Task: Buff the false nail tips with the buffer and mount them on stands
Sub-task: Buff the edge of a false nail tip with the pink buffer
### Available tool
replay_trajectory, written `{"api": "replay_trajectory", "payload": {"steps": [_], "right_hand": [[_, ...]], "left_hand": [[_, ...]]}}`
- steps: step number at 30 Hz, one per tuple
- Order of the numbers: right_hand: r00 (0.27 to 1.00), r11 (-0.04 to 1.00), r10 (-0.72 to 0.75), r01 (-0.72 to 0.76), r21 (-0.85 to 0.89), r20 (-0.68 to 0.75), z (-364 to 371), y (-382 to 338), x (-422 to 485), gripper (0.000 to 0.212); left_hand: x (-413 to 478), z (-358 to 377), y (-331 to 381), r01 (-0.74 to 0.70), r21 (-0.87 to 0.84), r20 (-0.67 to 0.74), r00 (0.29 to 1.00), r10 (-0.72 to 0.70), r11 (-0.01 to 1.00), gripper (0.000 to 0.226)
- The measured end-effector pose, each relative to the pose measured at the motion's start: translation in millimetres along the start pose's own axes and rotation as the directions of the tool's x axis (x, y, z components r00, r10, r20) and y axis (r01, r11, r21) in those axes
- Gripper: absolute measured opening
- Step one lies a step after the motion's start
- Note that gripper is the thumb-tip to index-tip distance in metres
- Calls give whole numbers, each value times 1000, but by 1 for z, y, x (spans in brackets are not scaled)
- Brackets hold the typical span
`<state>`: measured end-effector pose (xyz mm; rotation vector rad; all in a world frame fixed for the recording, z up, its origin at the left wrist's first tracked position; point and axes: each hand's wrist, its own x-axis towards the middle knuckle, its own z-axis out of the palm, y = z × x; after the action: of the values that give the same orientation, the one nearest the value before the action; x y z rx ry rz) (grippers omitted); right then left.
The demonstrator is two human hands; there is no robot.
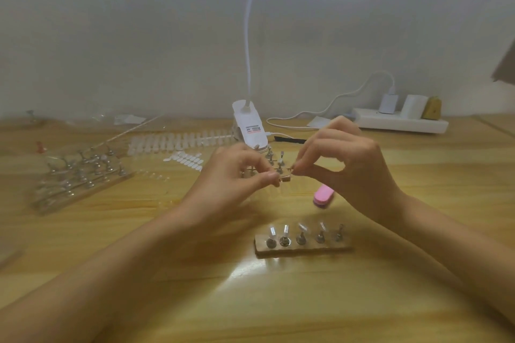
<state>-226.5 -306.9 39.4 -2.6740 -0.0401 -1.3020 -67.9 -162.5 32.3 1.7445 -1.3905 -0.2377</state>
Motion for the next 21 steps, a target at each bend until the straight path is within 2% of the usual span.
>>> {"api": "replay_trajectory", "payload": {"steps": [1,2,3,4,5,6,7,11,13,15,16,18,19,21], "right_hand": [[981,973,189,-192,128,36,-1,-3,1,12],[913,866,386,-408,290,131,-2,-7,3,9],[810,688,522,-585,429,268,-2,-9,6,11],[707,502,588,-700,508,392,-1,-8,6,11],[630,367,618,-760,536,470,-1,-5,6,11],[583,293,634,-789,539,508,-2,-3,6,14],[567,269,637,-798,538,522,-4,-1,5,16],[624,412,614,-776,478,483,-10,2,3,14],[664,477,591,-746,465,458,-9,2,2,9],[714,562,560,-701,439,421,-6,1,3,2],[739,610,542,-674,416,401,-4,-2,4,4],[778,678,512,-627,384,365,-1,-9,7,6],[785,692,509,-617,374,353,0,-13,7,9],[779,684,521,-625,376,349,1,-19,8,16]], "left_hand": [[-2,0,1,-66,119,-54,996,73,991,10],[-3,0,2,-156,300,-103,975,195,941,11],[-4,1,3,-238,489,-120,934,335,839,12],[-5,2,5,-291,626,-106,887,449,724,13],[-6,3,6,-325,696,-70,857,511,640,13],[-6,5,5,-341,724,-41,847,530,600,13],[-6,6,5,-343,719,-27,855,517,605,12],[-3,10,-5,-256,538,-1,953,304,803,8],[-1,13,-14,-233,561,22,964,266,794,23],[0,14,-16,-260,547,-11,948,318,795,31],[0,14,-12,-282,468,-50,938,344,837,29],[2,14,-3,-311,171,-118,935,333,935,22],[2,14,0,-309,37,-136,941,311,950,21],[1,13,5,-286,-78,-156,950,272,955,21]]}}
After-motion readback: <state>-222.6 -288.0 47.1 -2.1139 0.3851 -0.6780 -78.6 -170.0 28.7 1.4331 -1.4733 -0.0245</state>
